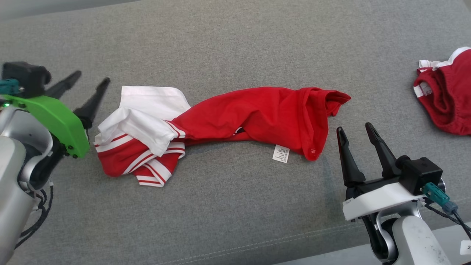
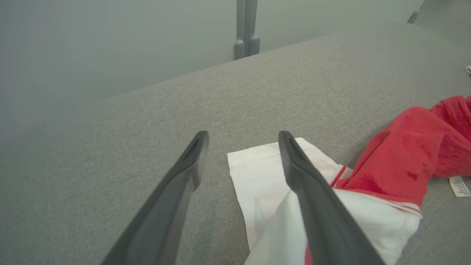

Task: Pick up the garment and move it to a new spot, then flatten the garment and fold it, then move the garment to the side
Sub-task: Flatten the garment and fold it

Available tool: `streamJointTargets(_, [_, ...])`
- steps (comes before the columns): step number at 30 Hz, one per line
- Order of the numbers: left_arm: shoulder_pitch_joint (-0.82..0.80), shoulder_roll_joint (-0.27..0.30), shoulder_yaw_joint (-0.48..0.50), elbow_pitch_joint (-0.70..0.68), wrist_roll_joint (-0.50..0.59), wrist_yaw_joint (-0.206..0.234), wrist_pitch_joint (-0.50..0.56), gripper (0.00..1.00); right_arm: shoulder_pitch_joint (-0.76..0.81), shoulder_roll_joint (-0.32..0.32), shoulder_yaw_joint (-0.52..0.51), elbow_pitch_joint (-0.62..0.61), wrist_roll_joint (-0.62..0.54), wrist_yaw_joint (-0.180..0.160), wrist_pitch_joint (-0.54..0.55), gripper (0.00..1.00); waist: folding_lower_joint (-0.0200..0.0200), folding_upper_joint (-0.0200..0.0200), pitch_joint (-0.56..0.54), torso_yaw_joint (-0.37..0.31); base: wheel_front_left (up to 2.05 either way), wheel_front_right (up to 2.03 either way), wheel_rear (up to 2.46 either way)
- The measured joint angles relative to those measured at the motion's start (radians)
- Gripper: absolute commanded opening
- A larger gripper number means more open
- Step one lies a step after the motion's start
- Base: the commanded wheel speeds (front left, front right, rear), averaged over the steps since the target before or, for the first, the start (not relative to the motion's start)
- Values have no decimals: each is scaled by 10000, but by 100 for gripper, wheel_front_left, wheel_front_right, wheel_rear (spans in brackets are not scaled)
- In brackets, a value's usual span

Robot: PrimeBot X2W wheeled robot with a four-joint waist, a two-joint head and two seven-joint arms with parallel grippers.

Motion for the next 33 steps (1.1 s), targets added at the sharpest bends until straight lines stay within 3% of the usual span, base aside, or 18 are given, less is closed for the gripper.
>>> streamJointTargets(5, [-36, -58, 832, 355, -100, 660, -1415, 100, 5, -2, -104, -21, -4, 0, -46, 100, 0, 0, -14, 177, 0, 0, 0])
streamJointTargets(8, [139, 12, 1344, 211, 25, 1296, -2316, 100, 5, 0, -153, -59, -29, 2, -73, 100, 0, 0, -33, 288, 0, 0, 0])
streamJointTargets(14, [1271, 54, 2232, -920, -10, 2387, -3774, 100, 2, 0, -251, -104, -134, 2, -84, 100, 0, 0, -129, 526, 0, 0, 0])
streamJointTargets(22, [3347, -144, 3026, -3035, 535, 3701, -4420, 100, -39, 0, -222, -15, -234, 2, -86, 100, -1, 0, -436, 711, 0, 0, 0])
streamJointTargets(26, [4398, -748, 3616, -4038, 984, 3916, -4464, 100, -74, 0, -196, 88, -247, 2, -121, 100, -1, 0, -593, 756, 0, 0, 0])
streamJointTargets(33, [5651, -2190, 4556, -4859, 1906, 3208, -4477, 100, -52, 0, -205, 234, -422, 2, -132, 100, -1, 0, -860, 809, 0, 0, 0])
